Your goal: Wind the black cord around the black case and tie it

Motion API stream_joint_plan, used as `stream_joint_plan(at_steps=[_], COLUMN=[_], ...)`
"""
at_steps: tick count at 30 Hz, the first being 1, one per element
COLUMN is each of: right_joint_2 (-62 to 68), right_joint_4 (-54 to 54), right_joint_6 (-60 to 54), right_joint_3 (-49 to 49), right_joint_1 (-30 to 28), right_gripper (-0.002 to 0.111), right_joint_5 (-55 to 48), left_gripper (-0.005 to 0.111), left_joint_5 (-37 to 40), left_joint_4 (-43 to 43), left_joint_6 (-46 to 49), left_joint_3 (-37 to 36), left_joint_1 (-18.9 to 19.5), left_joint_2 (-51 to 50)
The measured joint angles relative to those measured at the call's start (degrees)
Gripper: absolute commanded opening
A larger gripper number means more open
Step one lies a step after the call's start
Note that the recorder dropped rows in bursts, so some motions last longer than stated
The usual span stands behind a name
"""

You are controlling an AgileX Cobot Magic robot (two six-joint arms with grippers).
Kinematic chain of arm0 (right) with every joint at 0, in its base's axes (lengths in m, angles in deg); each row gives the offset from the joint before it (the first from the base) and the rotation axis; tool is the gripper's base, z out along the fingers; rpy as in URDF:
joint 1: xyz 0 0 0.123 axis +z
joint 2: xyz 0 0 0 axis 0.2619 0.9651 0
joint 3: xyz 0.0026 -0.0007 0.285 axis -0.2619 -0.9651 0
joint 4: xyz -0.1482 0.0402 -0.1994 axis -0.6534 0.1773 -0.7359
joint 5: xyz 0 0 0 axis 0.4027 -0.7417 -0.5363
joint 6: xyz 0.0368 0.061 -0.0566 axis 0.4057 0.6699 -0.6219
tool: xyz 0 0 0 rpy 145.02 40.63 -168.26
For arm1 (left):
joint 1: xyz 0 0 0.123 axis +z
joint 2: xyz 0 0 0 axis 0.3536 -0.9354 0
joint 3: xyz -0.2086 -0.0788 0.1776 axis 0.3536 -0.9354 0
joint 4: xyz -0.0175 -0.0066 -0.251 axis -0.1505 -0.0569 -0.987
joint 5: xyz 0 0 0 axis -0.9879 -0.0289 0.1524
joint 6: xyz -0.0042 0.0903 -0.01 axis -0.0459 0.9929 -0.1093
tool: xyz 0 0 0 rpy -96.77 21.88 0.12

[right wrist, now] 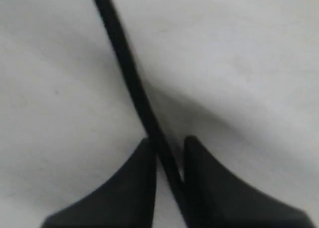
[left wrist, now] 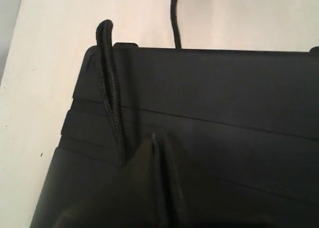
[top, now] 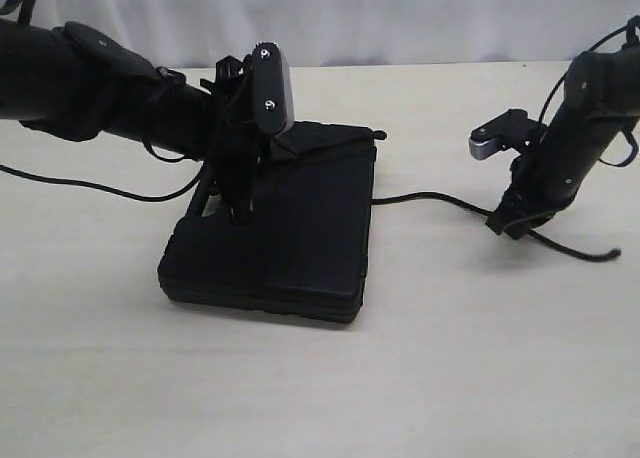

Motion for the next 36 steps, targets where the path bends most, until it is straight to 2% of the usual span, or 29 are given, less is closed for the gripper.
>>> stream_joint_plan(at_steps=[3, 10, 12, 18, 20, 23, 31, 36], right_joint_2=[0.10, 0.87, 0.87, 0.87, 0.46, -0.70, -4.04, -4.81], right_joint_4=[0.00, 0.42, 0.55, 2.12, 2.75, 3.83, 8.46, 18.72], right_joint_6=[-1.19, -0.19, 0.87, 3.45, 3.54, 3.54, 3.31, 3.41], right_joint_3=[0.27, 5.94, 7.93, 10.77, 10.90, 10.98, 11.26, 11.26], right_joint_1=[1.04, 5.23, 6.35, 7.82, 7.82, 7.82, 7.82, 7.46], right_gripper=[0.004, 0.004, 0.004, 0.004, 0.004, 0.004, 0.004, 0.004], right_joint_5=[-0.86, -6.76, -8.28, -13.16, -14.53, -15.88, -17.76, -19.44], left_gripper=[0.004, 0.031, 0.035, 0.034, 0.023, 0.000, 0.000, 0.000], left_joint_5=[-3.53, -8.02, -8.11, -7.88, -7.88, -8.16, -7.18, -4.00], left_joint_4=[-0.01, -0.01, -0.01, -0.01, 0.53, 0.75, 0.99, -1.25], left_joint_6=[-0.43, -0.53, -0.53, -0.57, -0.57, -0.31, 0.14, 0.24], left_joint_3=[0.00, 0.00, 0.00, 0.00, 0.00, 0.00, 0.63, 1.54], left_joint_1=[0.00, 0.00, 0.00, 0.00, 0.00, 0.00, 0.00, 0.00], left_joint_2=[-0.22, -3.13, -3.47, -4.54, -5.23, -6.30, -6.83, -6.83])
